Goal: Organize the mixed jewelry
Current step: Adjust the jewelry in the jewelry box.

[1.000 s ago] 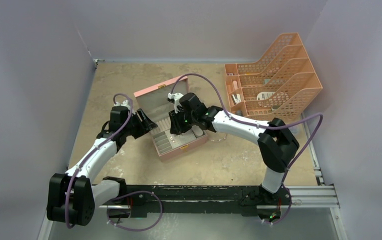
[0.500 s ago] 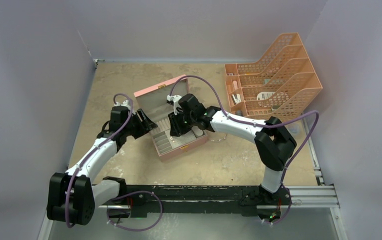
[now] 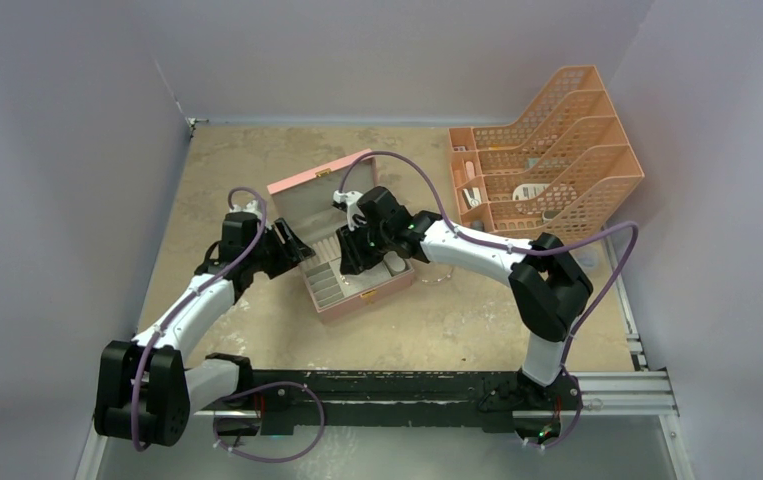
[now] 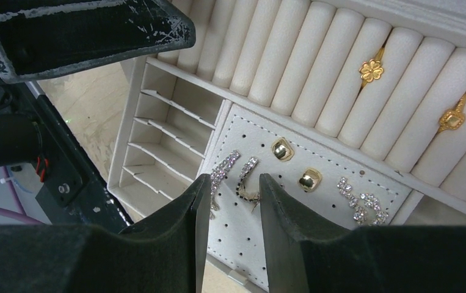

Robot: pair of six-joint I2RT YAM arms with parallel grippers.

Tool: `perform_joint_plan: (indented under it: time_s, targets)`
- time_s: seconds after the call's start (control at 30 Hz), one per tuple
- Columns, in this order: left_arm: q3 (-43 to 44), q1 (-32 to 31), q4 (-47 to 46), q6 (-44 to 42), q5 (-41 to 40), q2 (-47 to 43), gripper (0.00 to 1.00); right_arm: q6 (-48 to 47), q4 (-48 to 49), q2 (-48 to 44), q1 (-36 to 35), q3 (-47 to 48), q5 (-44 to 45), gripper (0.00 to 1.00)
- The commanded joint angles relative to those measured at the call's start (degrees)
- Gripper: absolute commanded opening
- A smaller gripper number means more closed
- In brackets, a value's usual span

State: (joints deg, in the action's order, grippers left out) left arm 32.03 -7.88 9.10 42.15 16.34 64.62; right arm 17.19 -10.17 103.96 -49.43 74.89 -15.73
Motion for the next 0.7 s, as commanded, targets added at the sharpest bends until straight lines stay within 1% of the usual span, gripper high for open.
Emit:
perform_joint_plan:
  time_s: [0.0,0.17,0.43,0.57,0.67]
  targets:
    - [2.04,-0.12,-2.91,-1.88,0.71,-0.15,0.55,-1.5,-2.79,-0.4,-0.05,1.64,-2.42,0.37]
    - [1.94,-0.12,-2.83,-1.9,0.58,-0.24,0.55,-3.33,-3.73,0.65,-0.05,2.91,-3.48,0.34]
    - [1.98,-0.12,-2.67,-1.9,0.34,-0.11,0.55,-4.01,-4.42,1.24,-0.01,3.04,-4.68,0.36]
    - [1.99,-0.12,-2.58,-1.81,0.36,-0.02,0.55,-4.18,-5.14,0.9,-0.02,2.72,-5.59,0.32]
    - [1.98,-0.12,-2.47,-1.81,0.29,0.09,0.55,-4.03,-5.71,0.64,-0.05,2.65,-6.1,0.28]
